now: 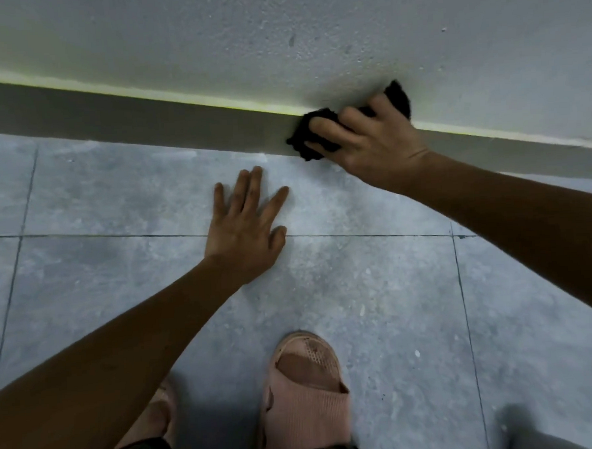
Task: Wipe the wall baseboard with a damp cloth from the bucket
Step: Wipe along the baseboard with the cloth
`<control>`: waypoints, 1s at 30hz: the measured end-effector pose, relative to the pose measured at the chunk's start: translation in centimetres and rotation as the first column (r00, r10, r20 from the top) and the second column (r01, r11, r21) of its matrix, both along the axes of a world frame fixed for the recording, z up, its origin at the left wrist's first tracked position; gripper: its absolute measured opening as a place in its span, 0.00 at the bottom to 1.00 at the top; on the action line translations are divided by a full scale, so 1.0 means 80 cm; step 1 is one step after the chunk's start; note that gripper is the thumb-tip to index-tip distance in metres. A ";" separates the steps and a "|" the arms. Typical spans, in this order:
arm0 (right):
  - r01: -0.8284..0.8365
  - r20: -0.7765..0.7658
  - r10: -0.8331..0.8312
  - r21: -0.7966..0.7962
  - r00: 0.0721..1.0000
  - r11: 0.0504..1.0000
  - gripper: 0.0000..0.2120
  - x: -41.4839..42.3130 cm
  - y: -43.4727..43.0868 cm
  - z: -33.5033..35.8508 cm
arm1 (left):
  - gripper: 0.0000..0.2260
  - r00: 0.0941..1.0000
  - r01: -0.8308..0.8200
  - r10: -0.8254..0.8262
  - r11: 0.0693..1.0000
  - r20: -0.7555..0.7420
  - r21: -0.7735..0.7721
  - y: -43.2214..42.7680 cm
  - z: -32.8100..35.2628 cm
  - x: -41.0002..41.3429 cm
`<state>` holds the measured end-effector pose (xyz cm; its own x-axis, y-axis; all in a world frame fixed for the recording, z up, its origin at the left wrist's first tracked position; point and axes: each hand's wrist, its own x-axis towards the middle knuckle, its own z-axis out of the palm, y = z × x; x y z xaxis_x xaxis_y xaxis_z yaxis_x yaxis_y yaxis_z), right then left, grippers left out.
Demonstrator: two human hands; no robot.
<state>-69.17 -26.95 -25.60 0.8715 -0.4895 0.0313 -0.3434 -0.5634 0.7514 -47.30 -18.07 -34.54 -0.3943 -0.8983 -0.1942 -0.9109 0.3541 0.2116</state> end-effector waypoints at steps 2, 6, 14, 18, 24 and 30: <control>0.030 -0.059 -0.030 -0.006 0.998 1.000 0.19 0.010 -0.001 -0.010 | 0.29 0.999 0.023 -0.024 0.999 -0.026 -0.044 0.000 -0.003 -0.009; 0.097 -0.201 -0.076 0.093 0.977 0.991 0.10 -0.009 0.002 -0.014 | 0.30 0.998 0.052 -0.054 0.998 -0.031 -0.047 0.003 -0.009 -0.035; 0.226 -0.331 -0.189 0.075 0.925 0.971 0.14 -0.124 0.026 -0.011 | 0.31 0.994 0.104 -0.102 0.994 0.049 -0.042 -0.002 -0.005 -0.061; 0.233 -0.259 -0.230 -0.020 0.938 0.972 0.14 -0.146 0.037 0.008 | 0.29 0.990 0.143 -0.143 0.989 0.021 -0.025 -0.002 -0.003 -0.066; 0.108 0.035 -0.106 -0.061 0.994 0.992 0.11 -0.088 0.018 -0.010 | 0.30 0.993 0.117 -0.117 0.993 -0.010 -0.020 -0.002 -0.003 -0.070; 0.124 -0.185 -0.112 0.054 0.976 0.991 0.10 -0.082 0.012 -0.023 | 0.31 0.992 0.122 -0.122 0.992 -0.024 -0.031 -0.004 -0.002 -0.070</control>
